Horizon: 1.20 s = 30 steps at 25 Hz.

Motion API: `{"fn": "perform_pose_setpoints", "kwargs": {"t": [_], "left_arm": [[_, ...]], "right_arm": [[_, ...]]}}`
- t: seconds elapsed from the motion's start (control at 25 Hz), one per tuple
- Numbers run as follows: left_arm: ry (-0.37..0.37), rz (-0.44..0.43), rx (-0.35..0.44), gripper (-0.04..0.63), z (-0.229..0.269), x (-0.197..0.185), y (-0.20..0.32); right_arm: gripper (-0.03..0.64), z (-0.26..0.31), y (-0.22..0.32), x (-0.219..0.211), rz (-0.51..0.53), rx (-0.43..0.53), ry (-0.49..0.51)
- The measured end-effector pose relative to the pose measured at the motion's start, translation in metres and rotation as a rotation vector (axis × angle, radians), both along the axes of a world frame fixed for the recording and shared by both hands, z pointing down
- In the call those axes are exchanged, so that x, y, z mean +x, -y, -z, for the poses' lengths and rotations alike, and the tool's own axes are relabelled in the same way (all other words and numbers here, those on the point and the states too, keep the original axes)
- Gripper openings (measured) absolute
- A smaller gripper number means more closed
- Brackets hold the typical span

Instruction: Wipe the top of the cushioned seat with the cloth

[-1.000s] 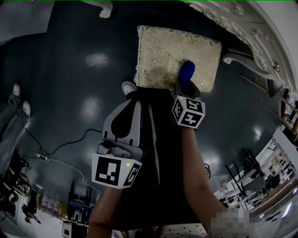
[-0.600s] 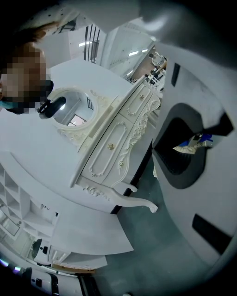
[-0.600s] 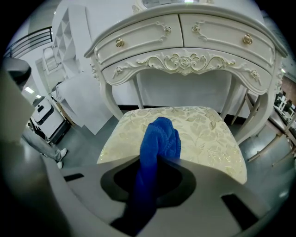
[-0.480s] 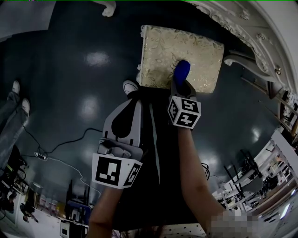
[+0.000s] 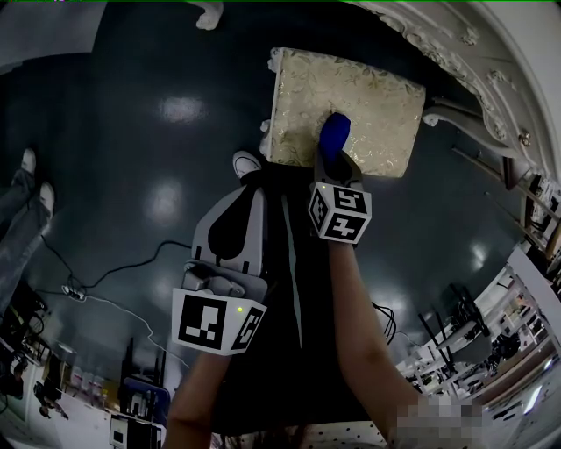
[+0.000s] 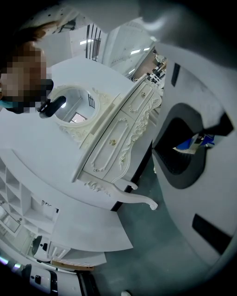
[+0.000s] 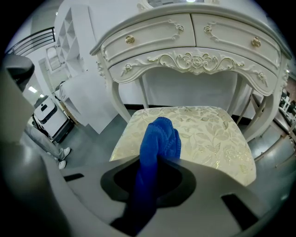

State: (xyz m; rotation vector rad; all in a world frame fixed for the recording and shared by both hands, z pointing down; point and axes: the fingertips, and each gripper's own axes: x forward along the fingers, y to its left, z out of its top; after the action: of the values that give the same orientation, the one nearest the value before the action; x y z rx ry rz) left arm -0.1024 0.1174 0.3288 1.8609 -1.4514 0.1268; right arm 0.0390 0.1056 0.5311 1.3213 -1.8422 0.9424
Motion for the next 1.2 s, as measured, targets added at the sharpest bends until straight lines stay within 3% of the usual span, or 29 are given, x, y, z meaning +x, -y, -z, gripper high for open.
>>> {"fn": "perform_pose_setpoints", "kwargs": {"t": [1.2], "left_arm": [[-0.016, 0.060, -0.004, -0.005, -0.004, -0.044, -0.004]], "right_arm": [[0.086, 0.002, -0.006, -0.065, 0.044, -0.008, 0.024]]}}
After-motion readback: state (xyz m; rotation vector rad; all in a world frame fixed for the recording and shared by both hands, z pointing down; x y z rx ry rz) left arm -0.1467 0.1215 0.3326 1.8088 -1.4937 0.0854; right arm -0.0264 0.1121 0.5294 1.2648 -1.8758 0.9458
